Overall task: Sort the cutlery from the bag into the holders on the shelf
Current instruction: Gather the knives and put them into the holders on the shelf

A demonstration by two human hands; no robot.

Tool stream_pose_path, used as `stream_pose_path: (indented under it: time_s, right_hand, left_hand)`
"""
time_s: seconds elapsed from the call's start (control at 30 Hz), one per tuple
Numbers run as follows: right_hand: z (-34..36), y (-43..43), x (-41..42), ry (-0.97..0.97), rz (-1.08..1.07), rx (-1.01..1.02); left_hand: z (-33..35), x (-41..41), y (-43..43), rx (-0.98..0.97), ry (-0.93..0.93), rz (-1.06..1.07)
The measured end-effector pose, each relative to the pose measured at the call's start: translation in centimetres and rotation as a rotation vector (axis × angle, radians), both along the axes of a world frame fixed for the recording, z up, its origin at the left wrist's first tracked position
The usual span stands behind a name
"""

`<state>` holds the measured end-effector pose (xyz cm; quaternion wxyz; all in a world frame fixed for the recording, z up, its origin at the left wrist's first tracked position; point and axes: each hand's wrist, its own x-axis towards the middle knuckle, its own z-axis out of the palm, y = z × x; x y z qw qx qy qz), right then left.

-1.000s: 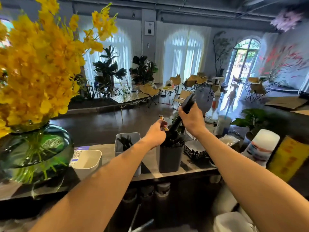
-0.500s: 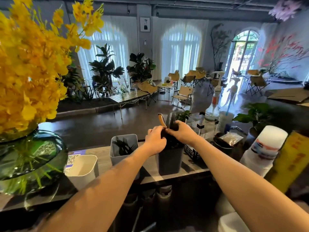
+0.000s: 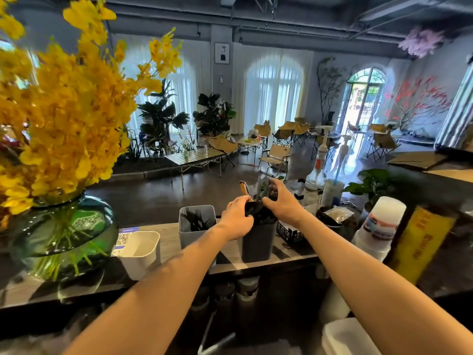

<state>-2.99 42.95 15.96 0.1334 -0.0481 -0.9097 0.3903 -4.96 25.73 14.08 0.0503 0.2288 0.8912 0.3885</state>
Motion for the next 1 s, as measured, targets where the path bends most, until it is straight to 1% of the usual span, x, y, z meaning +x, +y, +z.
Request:
stream_pose_path:
  time_s: [0.17,0.3,0.43,0.57,0.7,0.83,1.0]
  right_hand:
    - [-0.2,-0.2,0.8,-0.02,0.013,0.087]
    - [-0.4,0.4,0.7,-0.073,0.104,0.201]
    - [-0.2,0.9,-0.8,0.028,0.039,0.223]
    - [-0.5,0.9,-2.7,0.107,0.067,0.215]
    - [-1.3,1.1,-4.8,0.097,0.049,0.207]
    - [-2.0,1.4,-6.4,0.093,0.006,0.18]
    - [-2.0,2.1,-8.3,0.024,0.046,0.149]
  left_hand:
    - [-0.2,0.8,-0.4,-0.052,0.002,-0.018]
    - [-0.3,-0.3,-0.3,-0.076,0.051,0.002]
    - [-0.2,-1.7,0.5,-0.088,0.151,0.011]
    - [-0.8,-4.0,1.4,-0.09,0.19,0.052]
    - [-1.1,-6.2,1.9,-0.088,0.099,0.075]
    - [-0.9,-8.6,2.5,0.023,-0.005,0.042]
    - [-0.1,-11.0,3.9,0.151,-0.122,0.068]
